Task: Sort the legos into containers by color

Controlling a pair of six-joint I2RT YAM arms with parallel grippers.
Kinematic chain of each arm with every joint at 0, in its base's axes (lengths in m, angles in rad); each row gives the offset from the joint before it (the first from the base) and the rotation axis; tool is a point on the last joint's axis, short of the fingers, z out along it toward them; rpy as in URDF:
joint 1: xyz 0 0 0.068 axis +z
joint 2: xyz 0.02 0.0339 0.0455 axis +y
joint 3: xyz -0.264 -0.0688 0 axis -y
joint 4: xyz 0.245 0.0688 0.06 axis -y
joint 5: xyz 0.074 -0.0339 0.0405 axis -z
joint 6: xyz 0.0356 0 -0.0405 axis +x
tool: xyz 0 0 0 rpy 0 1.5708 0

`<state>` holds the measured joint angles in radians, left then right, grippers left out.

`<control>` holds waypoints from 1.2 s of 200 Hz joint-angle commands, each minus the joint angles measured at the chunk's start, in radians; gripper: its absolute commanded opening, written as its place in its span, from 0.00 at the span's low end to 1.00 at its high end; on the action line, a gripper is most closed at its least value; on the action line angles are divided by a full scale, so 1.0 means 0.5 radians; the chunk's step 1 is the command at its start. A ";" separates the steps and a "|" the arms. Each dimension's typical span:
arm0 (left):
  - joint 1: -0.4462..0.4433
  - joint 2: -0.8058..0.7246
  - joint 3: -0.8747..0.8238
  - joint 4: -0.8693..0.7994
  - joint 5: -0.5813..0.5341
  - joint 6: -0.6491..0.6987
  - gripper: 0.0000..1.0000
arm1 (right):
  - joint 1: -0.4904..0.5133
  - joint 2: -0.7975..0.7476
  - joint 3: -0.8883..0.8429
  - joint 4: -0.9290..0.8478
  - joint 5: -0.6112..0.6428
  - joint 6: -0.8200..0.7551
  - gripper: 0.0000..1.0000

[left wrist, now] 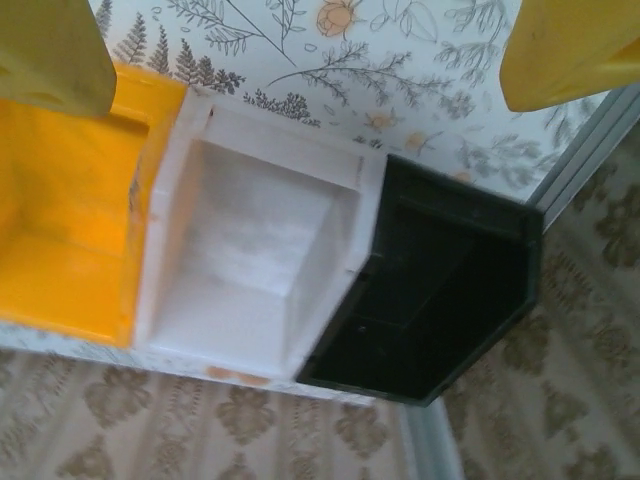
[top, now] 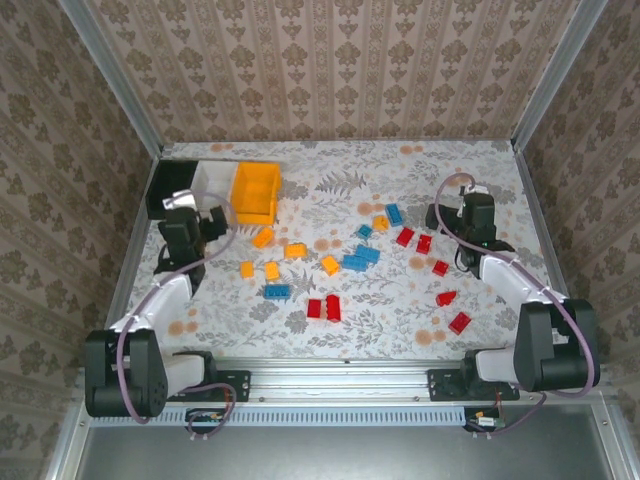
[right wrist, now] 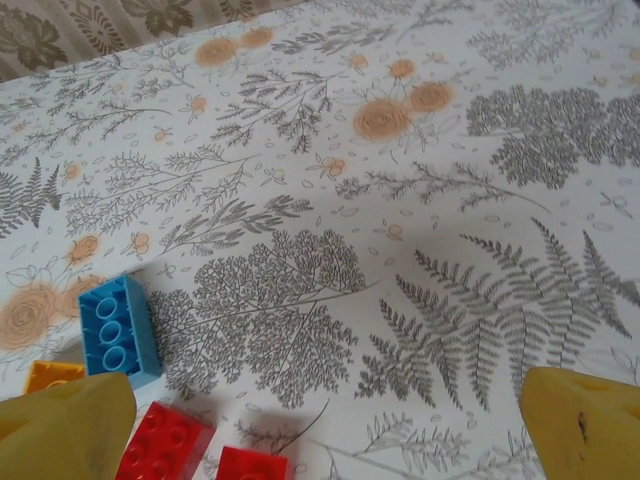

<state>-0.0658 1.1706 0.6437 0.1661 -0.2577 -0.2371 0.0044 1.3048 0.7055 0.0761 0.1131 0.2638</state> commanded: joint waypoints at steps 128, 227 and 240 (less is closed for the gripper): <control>0.062 0.012 0.715 -1.726 0.776 -0.616 1.00 | 0.000 0.102 0.868 -1.548 -0.669 0.403 1.00; -0.389 0.257 0.781 -1.838 0.769 -0.674 1.00 | 0.152 0.465 0.986 -1.898 -0.770 0.563 0.98; -0.368 0.297 0.821 -1.834 0.761 -0.641 1.00 | 0.170 0.468 0.972 -1.865 -0.782 0.596 0.98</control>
<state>-0.2569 1.2919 0.9977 -0.6903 0.1619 -0.5694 0.0799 1.5337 1.1858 -0.8330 -0.2699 0.4995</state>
